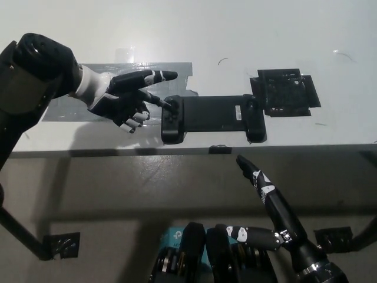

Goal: A controller is being placed at the center of the desk near the left hand and the robot uses its left hand's index finger to press a button at the left area of the controller

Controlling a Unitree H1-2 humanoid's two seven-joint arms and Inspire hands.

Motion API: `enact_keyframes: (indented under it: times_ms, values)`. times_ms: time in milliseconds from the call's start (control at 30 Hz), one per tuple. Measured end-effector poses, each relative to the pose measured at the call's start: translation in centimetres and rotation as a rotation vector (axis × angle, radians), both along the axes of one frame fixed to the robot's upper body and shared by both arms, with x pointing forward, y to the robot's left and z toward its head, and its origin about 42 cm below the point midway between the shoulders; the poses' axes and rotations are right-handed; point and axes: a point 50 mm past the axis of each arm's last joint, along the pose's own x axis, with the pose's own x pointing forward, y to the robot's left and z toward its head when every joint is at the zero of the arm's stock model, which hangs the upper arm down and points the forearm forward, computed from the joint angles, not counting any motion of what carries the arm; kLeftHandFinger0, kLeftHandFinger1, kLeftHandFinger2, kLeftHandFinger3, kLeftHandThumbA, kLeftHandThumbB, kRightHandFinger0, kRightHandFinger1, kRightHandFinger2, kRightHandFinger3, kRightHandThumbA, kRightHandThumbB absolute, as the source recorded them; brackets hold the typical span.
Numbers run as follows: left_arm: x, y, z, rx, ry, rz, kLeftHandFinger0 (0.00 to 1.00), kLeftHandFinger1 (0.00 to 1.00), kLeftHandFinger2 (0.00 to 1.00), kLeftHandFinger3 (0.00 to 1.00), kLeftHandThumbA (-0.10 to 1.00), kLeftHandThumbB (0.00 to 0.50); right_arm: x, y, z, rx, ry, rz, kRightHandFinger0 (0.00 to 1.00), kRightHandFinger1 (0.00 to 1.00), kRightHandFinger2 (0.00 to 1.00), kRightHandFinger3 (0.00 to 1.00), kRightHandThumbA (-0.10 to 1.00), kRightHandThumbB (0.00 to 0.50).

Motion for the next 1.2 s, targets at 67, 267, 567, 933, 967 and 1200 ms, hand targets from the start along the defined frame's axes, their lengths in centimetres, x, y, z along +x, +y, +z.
enact_keyframes:
  times_ms: [67, 267, 567, 933, 967, 1200]
  values:
    - [0.1, 0.0, 0.1, 0.0, -0.009, 0.009, 0.0, 0.0, 0.01, 1.0, 1.0, 0.426, 0.0, 0.0, 0.0, 0.0, -0.001, 0.0, 1.0, 1.0, 1.0, 1.0, 0.98, 0.245]
    - [0.3, 0.1, 0.1, 0.027, -0.038, 0.036, 0.0, 0.0, 0.29, 1.0, 1.0, 0.44, 0.0, 0.0, 0.0, 0.0, -0.001, 0.0, 1.0, 1.0, 1.0, 1.0, 0.99, 0.239]
    - [0.4, 0.4, -0.7, 0.04, -0.044, 0.065, 0.0, 0.0, 0.25, 1.0, 1.0, 0.44, 0.1, 0.0, 0.1, 0.0, -0.001, 0.001, 1.0, 1.0, 1.0, 1.0, 0.98, 0.24]
    - [0.4, -0.4, -2.8, 0.049, -0.007, 0.08, 0.0, 0.0, 0.13, 1.0, 1.0, 0.452, 0.1, 0.0, 0.1, -0.001, -0.002, 0.003, 1.0, 1.0, 1.0, 1.0, 0.98, 0.246]
    - [0.4, -0.5, -2.9, 0.051, -0.007, 0.079, 0.0, 0.0, 0.13, 1.0, 1.0, 0.451, 0.1, 0.0, 0.1, -0.001, -0.002, 0.003, 1.0, 1.0, 1.0, 1.0, 0.98, 0.247]
    - [0.2, -0.5, -3.4, 0.061, -0.004, 0.077, 0.0, 0.0, 0.04, 1.0, 1.0, 0.455, 0.2, 0.1, 0.2, -0.001, -0.003, 0.004, 1.0, 1.0, 1.0, 1.0, 0.97, 0.237]
